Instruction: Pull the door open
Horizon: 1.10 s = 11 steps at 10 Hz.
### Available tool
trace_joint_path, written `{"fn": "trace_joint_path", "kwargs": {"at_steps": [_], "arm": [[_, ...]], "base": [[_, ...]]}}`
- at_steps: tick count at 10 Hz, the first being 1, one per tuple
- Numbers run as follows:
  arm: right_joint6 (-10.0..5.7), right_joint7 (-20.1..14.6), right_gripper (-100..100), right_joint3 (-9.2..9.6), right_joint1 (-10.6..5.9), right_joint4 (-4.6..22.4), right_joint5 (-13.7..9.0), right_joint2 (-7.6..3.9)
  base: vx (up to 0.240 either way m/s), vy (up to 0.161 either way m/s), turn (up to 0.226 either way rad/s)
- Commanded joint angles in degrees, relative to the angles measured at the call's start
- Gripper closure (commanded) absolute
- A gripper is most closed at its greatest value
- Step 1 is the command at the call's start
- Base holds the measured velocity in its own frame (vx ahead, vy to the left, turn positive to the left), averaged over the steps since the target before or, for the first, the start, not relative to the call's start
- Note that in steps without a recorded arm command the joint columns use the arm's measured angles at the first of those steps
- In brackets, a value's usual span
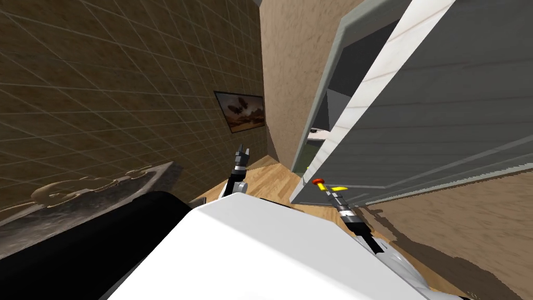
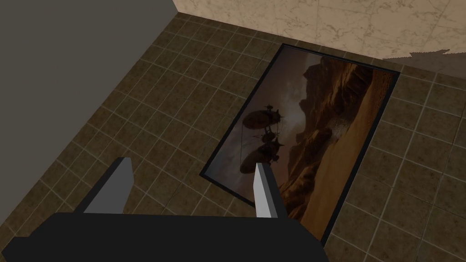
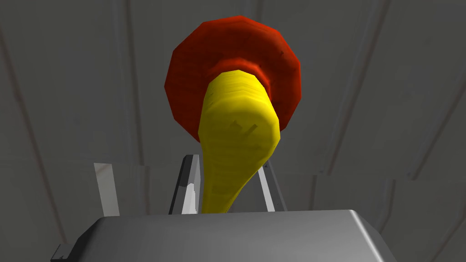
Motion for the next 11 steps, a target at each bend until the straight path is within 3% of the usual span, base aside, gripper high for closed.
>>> {"fn": "trace_joint_path", "kwargs": {"at_steps": [1, 4, 11], "arm": [[-1.53, -0.2, 100, 0.12, -0.24, 1.2, 0.1, -0.28], [-2.26, -0.2, 100, 0.33, -0.58, 2.3, 0.2, -0.06], [-3.60, -0.4, 100, 0.69, -0.60, 3.5, -0.2, -0.40]], "base": [[-0.190, -0.103, 0.204], [-0.146, -0.085, 0.083], [-0.169, -0.082, 0.155]]}}
